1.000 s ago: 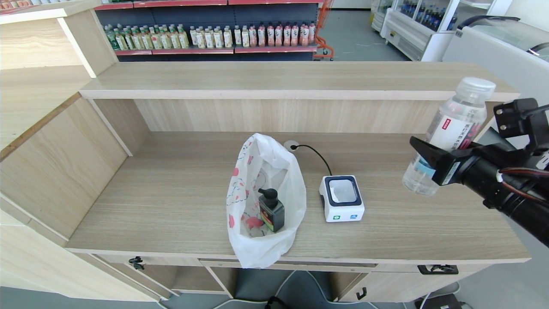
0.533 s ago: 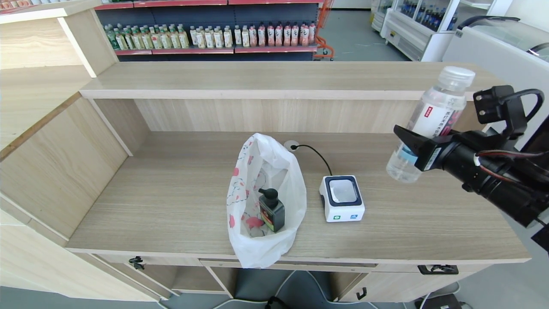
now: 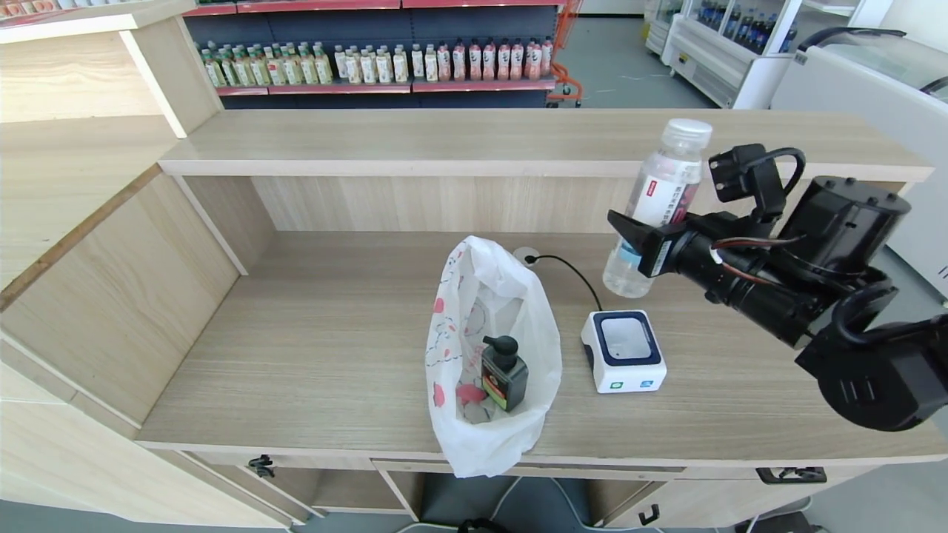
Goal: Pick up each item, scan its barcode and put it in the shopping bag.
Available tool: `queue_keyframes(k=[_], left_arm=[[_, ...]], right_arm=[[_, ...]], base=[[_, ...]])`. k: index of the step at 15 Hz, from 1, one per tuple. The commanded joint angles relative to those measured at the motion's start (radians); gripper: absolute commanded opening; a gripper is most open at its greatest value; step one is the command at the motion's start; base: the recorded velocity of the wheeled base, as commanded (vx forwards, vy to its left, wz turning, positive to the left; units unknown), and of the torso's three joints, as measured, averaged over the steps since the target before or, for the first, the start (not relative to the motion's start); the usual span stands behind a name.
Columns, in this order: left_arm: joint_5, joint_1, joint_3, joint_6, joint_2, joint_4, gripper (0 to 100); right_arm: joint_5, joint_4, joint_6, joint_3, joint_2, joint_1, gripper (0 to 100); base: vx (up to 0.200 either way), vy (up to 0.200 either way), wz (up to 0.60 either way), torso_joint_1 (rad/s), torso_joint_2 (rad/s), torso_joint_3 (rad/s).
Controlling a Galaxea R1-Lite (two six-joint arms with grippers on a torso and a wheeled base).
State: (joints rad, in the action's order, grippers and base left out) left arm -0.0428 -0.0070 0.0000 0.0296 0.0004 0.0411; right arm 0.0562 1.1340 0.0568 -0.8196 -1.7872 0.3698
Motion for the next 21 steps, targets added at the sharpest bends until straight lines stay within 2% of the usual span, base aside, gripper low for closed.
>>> queue_keyframes(k=[1, 4, 5, 6, 7, 9, 12, 14, 17, 21], left_arm=[[0.0, -0.001, 0.0, 0.0, 0.0, 0.0, 100], [0.0, -0.001, 0.0, 0.0, 0.0, 0.0, 100], [0.0, -0.001, 0.0, 0.001, 0.0, 0.0, 100], [0.0, -0.001, 0.0, 0.001, 0.0, 0.0, 100], [0.0, -0.001, 0.0, 0.0, 0.0, 0.0, 100], [0.0, 0.001, 0.0, 0.0, 0.0, 0.0, 100], [0.0, -0.001, 0.0, 0.0, 0.0, 0.0, 100], [0.0, -0.001, 0.0, 0.0, 0.0, 0.0, 100], [0.0, -0.001, 0.0, 0.0, 0.0, 0.0, 100], [0.0, -0.001, 0.0, 0.001, 0.0, 0.0, 100]], right_arm=[[-0.001, 0.03, -0.002, 0.027, -0.05, 0.029, 0], [0.002, 0.187, 0.001, 0.129, -0.109, 0.074, 0], [0.001, 0.285, 0.009, 0.188, -0.149, 0.109, 0], [0.001, 0.285, 0.009, 0.188, -0.149, 0.109, 0], [0.001, 0.426, 0.052, 0.243, -0.219, 0.153, 0], [0.007, 0.437, 0.11, 0.25, -0.27, 0.156, 0], [0.008, 0.437, 0.118, 0.221, -0.316, 0.167, 0], [0.019, 0.437, 0.121, 0.161, -0.371, 0.161, 0], [0.053, 0.437, 0.121, 0.142, -0.414, 0.141, 0], [0.093, 0.437, 0.112, 0.028, -0.468, 0.11, 0]], base=[[0.0, 0.0, 0.0, 0.0, 0.0, 0.0], [0.0, 0.0, 0.0, 0.0, 0.0, 0.0], [0.0, 0.0, 0.0, 0.0, 0.0, 0.0], [0.0, 0.0, 0.0, 0.0, 0.0, 0.0], [0.0, 0.0, 0.0, 0.0, 0.0, 0.0], [0.0, 0.0, 0.0, 0.0, 0.0, 0.0], [0.0, 0.0, 0.0, 0.0, 0.0, 0.0], [0.0, 0.0, 0.0, 0.0, 0.0, 0.0], [0.0, 0.0, 0.0, 0.0, 0.0, 0.0], [0.0, 0.0, 0.0, 0.0, 0.0, 0.0]])
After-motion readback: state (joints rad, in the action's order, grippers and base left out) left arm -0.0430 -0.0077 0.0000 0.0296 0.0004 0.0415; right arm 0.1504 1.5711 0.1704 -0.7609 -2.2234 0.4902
